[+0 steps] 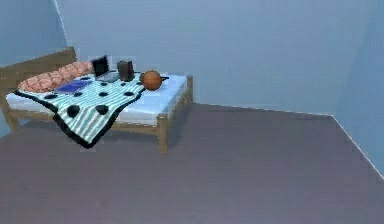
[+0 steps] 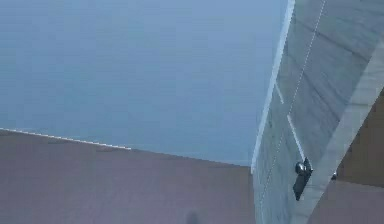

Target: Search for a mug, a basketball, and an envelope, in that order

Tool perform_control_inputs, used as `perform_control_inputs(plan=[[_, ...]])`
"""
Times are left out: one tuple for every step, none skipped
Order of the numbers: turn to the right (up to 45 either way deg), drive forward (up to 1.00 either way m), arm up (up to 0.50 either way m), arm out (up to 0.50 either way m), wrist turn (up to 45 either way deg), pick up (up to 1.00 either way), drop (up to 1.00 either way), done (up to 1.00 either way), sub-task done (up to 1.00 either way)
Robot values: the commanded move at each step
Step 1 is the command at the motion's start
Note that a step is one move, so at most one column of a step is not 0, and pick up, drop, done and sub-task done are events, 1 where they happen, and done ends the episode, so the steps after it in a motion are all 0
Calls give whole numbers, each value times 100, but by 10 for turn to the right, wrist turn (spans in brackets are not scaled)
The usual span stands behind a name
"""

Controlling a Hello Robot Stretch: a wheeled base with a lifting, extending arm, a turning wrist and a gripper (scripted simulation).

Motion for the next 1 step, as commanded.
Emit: perform_control_inputs(plan=[[120, 0, 0, 0, 0, 0, 0, 0, 0]])
